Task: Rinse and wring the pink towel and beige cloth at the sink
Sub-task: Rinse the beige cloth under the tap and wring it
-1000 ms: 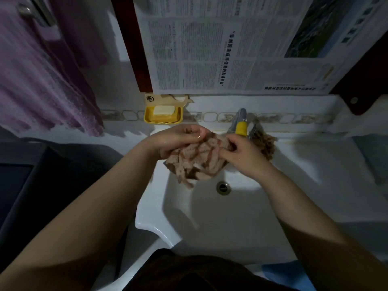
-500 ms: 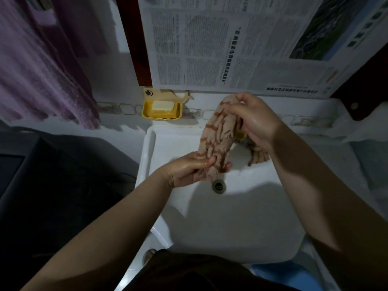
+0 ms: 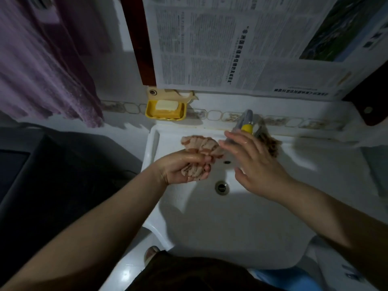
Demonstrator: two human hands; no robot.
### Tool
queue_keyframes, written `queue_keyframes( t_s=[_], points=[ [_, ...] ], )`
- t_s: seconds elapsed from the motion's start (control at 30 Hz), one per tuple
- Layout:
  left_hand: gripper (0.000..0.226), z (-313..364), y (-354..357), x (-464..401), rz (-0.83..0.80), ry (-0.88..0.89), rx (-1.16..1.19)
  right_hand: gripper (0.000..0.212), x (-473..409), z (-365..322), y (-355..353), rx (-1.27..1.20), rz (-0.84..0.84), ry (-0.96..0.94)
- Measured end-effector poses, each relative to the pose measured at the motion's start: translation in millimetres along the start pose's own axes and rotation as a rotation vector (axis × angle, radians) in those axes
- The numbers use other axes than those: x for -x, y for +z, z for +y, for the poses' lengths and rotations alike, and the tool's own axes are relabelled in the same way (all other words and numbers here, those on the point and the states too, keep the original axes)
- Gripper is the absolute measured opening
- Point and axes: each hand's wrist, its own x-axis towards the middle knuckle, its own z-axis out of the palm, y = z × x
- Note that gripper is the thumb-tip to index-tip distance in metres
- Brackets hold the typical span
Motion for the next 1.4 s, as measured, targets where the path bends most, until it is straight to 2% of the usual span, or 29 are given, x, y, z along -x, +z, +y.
queue_keyframes(
  t_s=[0.07, 0.13, 0.23, 0.3, 0.37, 0.4, 0.43, 0.47, 0.53, 0.6, 0.67, 0.77, 0.83, 0.9, 0.97, 1.0, 1.03, 1.07, 1.13, 1.17, 1.23, 1.27, 1.33, 1.4],
  points=[
    [0.018, 9, 12, 1, -0.08, -0.116, -0.19, 0.081, -6, 3, 5, 0.278, -0.031, -0.186],
    [0.015, 15, 27, -3, -0.121, -0.258, -0.406, 0.069, -18, 1, 10, 0.328, 0.03, -0.319],
    [0.019, 20, 41, -10, -0.033, -0.457, -0.793, 0.051, -37, -2, 13, 0.363, 0.108, -0.411],
    [0.023, 18, 44, -15, 0.099, -0.48, -1.032, 0.04, -44, -6, 19, 0.486, 0.059, -0.299],
    [0.016, 13, 45, -22, 0.287, -0.315, -1.316, 0.027, -50, -13, 23, 0.584, -0.082, -0.066],
    [0.035, 9, 42, -25, 0.381, -0.205, -1.483, 0.025, -52, -15, 25, 0.545, -0.187, 0.075],
    [0.048, 4, 39, -28, 0.468, -0.12, -1.651, 0.019, -55, -16, 28, 0.426, -0.306, 0.202],
    [0.049, 0, 34, -29, 0.516, -0.034, -1.801, 0.012, -57, -14, 35, 0.265, -0.427, 0.325],
    [0.039, -3, 27, -29, 0.495, 0.108, -2.062, 0.014, -61, -10, 45, -0.053, -0.586, 0.482],
    [0.033, -2, 17, -30, 0.408, 0.212, -2.272, 0.023, -60, -12, 51, -0.299, -0.621, 0.58],
    [0.033, 4, 13, -31, 0.262, 0.399, -2.405, 0.022, -52, -15, 51, -0.641, -0.568, 0.79],
    [0.036, 12, 15, -30, 0.045, 0.782, -2.422, 0.024, -37, -20, 50, -1.22, -0.524, 1.033],
    [0.022, 17, 13, -32, -0.075, 0.97, -2.439, 0.035, -30, -21, 53, -1.496, -0.604, 1.093],
    [0.036, 19, 12, -35, -0.156, 1.08, -2.438, 0.043, -25, -23, 53, -1.681, -0.715, 1.126],
    [0.037, 14, 12, -40, -0.124, 1.081, -2.43, 0.042, -20, -20, 54, -1.788, -0.759, 1.123],
    [0.029, 9, 14, -41, -0.07, 1.011, -2.434, 0.039, -17, -18, 53, -1.795, -0.752, 1.119],
    [0.021, 3, 16, -41, -0.001, 0.858, -2.45, 0.033, -15, -16, 52, -1.774, -0.726, 1.124],
    [0.016, -3, 19, -41, 0.113, 0.62, -2.456, 0.026, -11, -15, 52, -1.691, -0.68, 1.122],
    [0.018, -12, 22, -42, 0.339, 0.084, -2.303, 0.009, -3, -14, 54, -1.352, -0.498, 1.059],
    [0.023, -13, 21, -43, 0.361, -0.105, -2.168, 0.024, 2, -15, 55, -1.162, -0.405, 1.014],
    [0.021, -7, 14, -46, 0.284, -0.399, -1.762, 0.079, 16, -13, 63, -0.817, -0.291, 0.822],
    [0.019, -3, 13, -45, 0.278, -0.5, -1.486, 0.09, 22, -13, 65, -0.602, -0.257, 0.656],
    [0.035, 1, 18, -41, 0.218, -0.706, -0.961, 0.085, 27, -14, 69, -0.097, -0.175, 0.266],
    [0.05, -1, 26, -38, 0.057, -0.808, -0.784, 0.057, 20, -10, 65, 0.218, 0.012, 0.0]
  ],
)
